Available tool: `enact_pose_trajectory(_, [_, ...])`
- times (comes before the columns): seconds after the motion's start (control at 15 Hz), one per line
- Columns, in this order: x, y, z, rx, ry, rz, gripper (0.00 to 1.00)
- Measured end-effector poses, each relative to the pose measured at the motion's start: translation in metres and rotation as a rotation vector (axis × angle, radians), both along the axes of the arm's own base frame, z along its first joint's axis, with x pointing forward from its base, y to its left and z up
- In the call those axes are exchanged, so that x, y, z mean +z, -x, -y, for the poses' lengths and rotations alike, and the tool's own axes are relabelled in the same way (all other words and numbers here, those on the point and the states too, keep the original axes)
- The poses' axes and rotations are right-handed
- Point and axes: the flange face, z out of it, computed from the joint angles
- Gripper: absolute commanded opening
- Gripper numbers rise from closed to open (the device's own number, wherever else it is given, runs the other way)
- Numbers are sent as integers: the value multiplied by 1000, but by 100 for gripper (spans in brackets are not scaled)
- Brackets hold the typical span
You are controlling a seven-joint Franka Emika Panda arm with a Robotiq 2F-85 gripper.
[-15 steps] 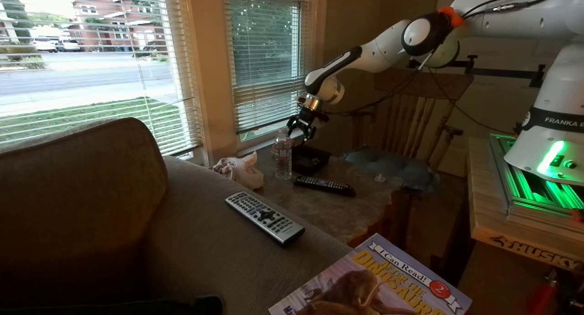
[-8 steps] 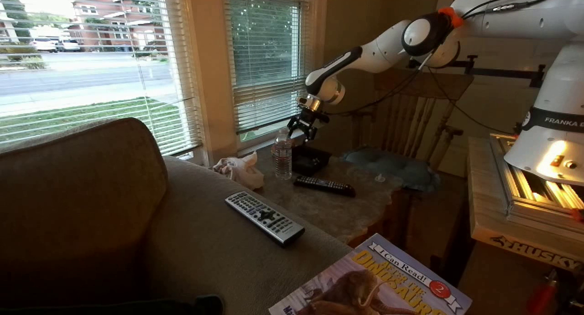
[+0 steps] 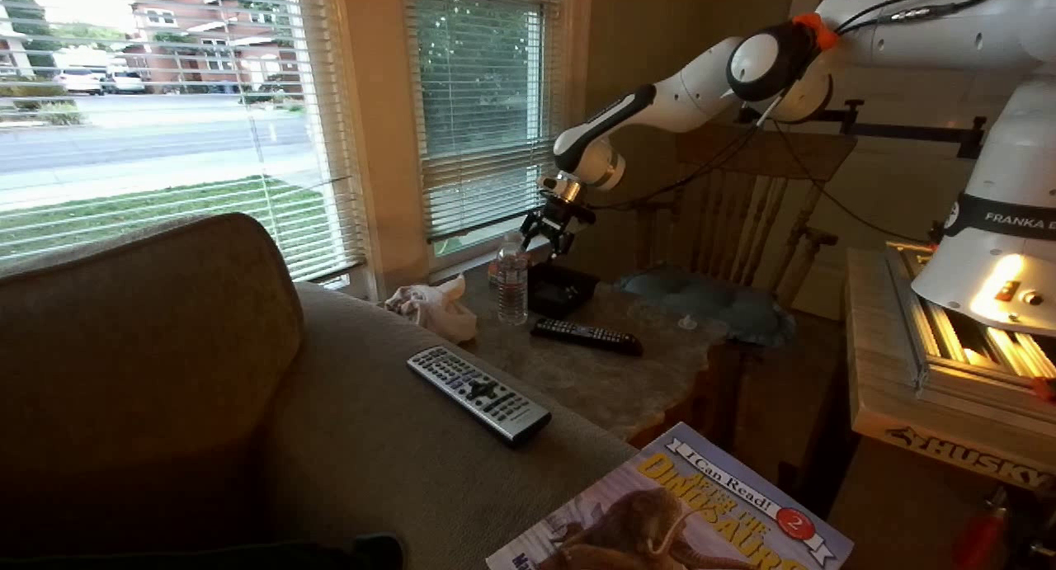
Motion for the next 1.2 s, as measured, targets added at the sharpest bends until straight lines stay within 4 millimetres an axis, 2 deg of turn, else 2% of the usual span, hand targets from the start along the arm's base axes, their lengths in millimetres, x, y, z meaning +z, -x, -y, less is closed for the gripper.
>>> enact_pose_trajectory(0.33, [-7,4,-4,10,-5,-11,24])
enact_pose_trajectory(0.4, [-7,4,-4,11,-5,-11,66])
enact_pose_trajectory(0.47, [-7,3,-5,12,-5,-11,62])
enact_pose_trajectory(0.53, [-7,3,-6,13,-4,-12,62])
enact_pose_trajectory(0.8, [1,-6,-21,59,66,-12,89])
enact_pose_trajectory(0.87, [5,-10,-30,77,89,-12,97])
enact_pose_trajectory(0.93, [9,-15,-40,95,113,-17,99])
enact_pose_trajectory(1.2, [27,-29,-85,186,215,-76,100])
